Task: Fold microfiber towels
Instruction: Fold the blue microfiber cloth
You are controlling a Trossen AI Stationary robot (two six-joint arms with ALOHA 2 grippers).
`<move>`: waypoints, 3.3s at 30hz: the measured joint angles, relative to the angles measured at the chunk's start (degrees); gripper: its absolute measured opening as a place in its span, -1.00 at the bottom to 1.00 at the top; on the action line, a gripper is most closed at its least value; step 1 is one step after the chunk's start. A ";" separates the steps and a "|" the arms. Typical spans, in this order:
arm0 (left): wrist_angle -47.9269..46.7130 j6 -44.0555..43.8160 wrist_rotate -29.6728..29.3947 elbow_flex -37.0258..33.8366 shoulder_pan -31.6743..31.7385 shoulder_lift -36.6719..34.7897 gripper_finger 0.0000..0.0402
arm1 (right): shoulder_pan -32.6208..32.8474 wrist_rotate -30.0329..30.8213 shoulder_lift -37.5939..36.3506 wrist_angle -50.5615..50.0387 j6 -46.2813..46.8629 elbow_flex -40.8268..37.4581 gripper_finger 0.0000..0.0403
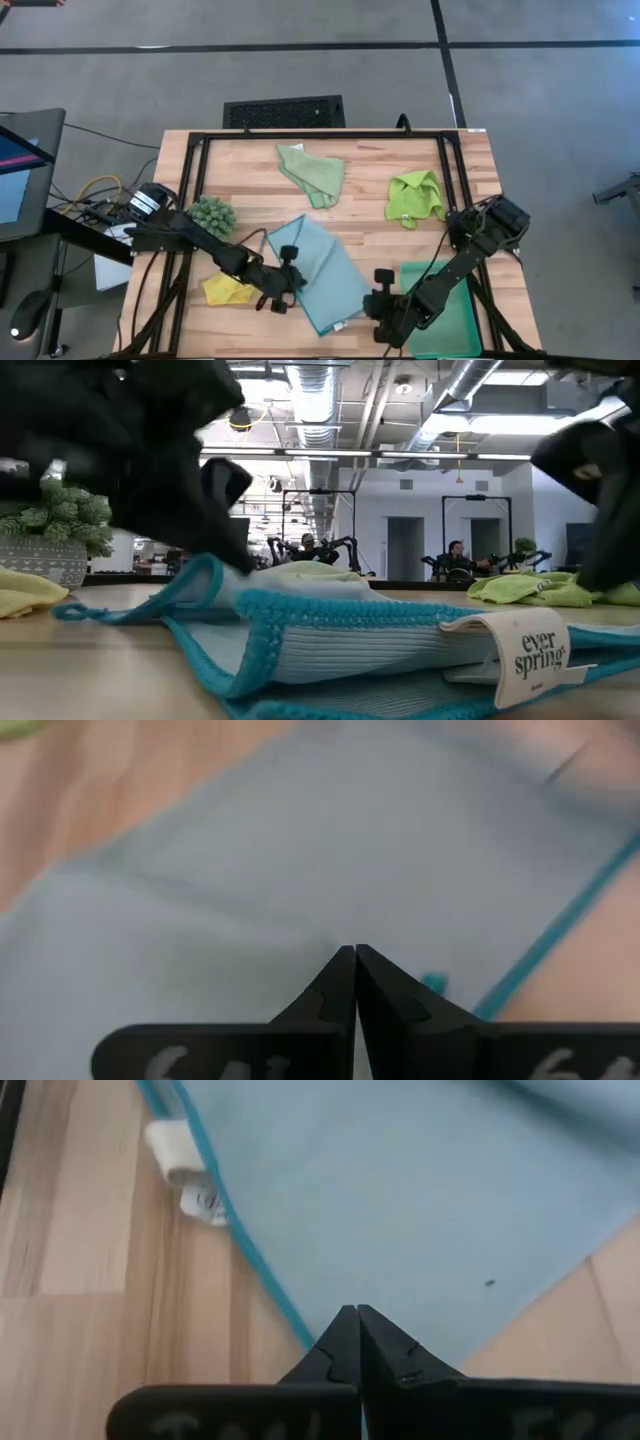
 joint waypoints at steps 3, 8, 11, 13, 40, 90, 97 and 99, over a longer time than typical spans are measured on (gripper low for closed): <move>-15.31 -4.81 -9.20 3.46 0.04 -0.02 -1.00 | -0.06 -1.99 0.27 1.34 -0.08 -1.44 -0.93; -40.27 -15.97 -16.92 10.10 0.06 -0.04 -1.00 | -0.50 -3.86 0.27 3.31 -0.31 -2.28 -0.93; -50.00 -20.14 -17.33 13.57 -0.11 -0.04 -1.00 | -0.52 -4.37 0.27 4.03 -0.34 -2.20 -0.93; -54.45 -21.96 -18.02 15.37 -0.16 -0.07 -1.00 | -0.52 -5.75 0.25 4.11 -0.37 -2.20 -0.93; -35.83 -18.59 -15.91 16.39 -5.70 -0.15 -0.28 | -0.84 -4.26 0.20 16.28 -13.02 -2.18 -0.73; -32.39 -5.22 -17.50 30.98 -14.78 19.63 -0.87 | -4.10 -2.14 0.27 19.28 -18.53 -2.15 -0.36; -39.87 -0.40 -27.69 39.67 -12.85 19.67 -0.95 | -4.15 -2.13 0.27 19.18 -18.53 -2.15 -0.37; -39.95 1.58 -29.47 42.49 -11.70 19.65 -0.97 | -4.11 -2.13 0.27 18.97 -18.53 -2.15 -0.37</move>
